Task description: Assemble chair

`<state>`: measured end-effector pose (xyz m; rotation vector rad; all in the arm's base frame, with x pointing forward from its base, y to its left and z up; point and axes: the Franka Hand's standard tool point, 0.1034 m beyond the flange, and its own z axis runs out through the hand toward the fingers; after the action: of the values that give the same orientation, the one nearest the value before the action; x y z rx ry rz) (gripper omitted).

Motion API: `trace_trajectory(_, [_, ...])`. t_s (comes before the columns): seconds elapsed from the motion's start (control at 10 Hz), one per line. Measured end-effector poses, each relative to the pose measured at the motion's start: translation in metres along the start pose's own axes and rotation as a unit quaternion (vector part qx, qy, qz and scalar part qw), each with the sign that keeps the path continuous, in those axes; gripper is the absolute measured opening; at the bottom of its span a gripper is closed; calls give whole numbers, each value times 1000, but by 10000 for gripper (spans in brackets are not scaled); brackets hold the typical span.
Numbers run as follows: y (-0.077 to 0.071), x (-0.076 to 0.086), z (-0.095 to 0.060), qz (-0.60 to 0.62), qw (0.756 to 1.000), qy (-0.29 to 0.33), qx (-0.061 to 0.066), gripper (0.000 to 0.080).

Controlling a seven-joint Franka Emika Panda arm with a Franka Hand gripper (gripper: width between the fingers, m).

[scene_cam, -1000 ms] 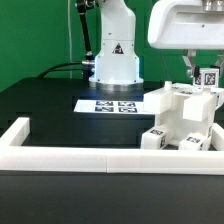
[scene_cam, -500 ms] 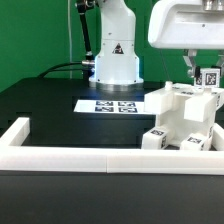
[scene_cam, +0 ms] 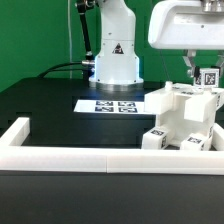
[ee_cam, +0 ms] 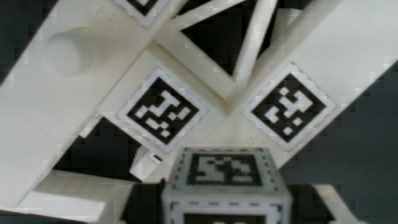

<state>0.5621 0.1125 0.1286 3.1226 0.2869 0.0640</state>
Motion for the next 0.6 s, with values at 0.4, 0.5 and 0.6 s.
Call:
trace_trajectory(0.4, [-3,1,3,-3,1000,-1,-1,289])
trace_trajectory(0.5, [-3,1,5,-3,1000,-3,-1,289])
trace_trajectory(0.6, [-3,0,7,-4,1000,-4,-2,289])
